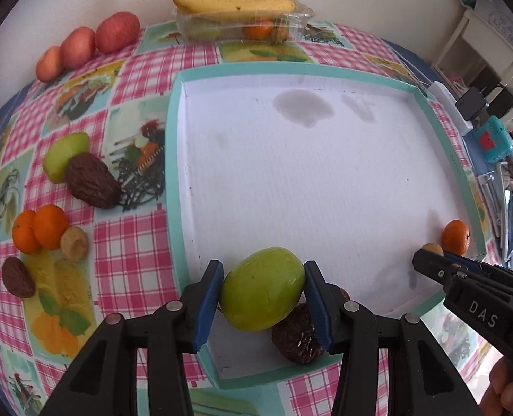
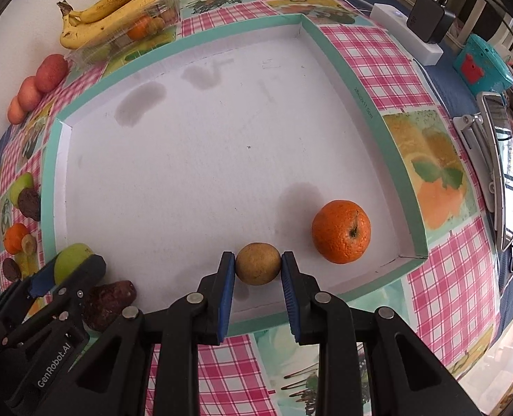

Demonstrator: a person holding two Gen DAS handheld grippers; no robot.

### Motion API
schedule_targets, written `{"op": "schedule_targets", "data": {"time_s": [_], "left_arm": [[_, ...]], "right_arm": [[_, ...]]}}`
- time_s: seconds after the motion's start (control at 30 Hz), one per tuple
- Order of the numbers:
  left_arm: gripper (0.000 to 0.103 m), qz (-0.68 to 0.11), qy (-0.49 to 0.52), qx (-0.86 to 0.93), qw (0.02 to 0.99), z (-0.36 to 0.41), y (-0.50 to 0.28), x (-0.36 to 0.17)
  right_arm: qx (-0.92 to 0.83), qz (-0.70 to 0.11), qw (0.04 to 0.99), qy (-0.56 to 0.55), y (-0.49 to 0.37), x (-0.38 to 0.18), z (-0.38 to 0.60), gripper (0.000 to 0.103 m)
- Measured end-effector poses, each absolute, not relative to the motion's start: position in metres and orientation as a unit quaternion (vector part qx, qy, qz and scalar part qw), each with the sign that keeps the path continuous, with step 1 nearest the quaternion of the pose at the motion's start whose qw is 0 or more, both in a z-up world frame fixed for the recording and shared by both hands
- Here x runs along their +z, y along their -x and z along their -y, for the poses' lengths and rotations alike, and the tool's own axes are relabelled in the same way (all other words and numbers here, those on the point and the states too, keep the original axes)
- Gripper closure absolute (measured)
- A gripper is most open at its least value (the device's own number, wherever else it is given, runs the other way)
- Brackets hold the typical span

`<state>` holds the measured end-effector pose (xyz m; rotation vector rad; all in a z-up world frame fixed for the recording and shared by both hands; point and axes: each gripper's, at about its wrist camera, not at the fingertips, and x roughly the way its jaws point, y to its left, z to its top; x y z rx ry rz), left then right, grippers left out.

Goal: Organize fruits
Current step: 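Release the kiwi from the right tool while the left tool releases the mango in the tray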

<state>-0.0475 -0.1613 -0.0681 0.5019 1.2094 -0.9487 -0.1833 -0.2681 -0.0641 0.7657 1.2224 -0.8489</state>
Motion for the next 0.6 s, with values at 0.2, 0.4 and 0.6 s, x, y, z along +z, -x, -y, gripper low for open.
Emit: {"op": "schedule_targets", "data": {"time_s": [0.2,0.4,0.6], "left_arm": [[0.052,-0.552,-0.221,-0.423,0.683,0.160,0.046,-0.069],[0.036,-0.534,-0.237,-0.422,0.693,0.160,0.044,-0.054],[0.019,-0.526,-0.226,-0.407,0.712,0.149,0.032,-0.036]], "right_arm": [[-0.381,-0.538,0.672,-0.338,0.183,-0.061,0.271,0.074],[-0.393,-0.516,0.684,-0.333,0.187,-0.040,0.272,0.064],[-0.404,-0.493,0.698,-0.327,0.192,-0.017,0.273,0.054]]}}
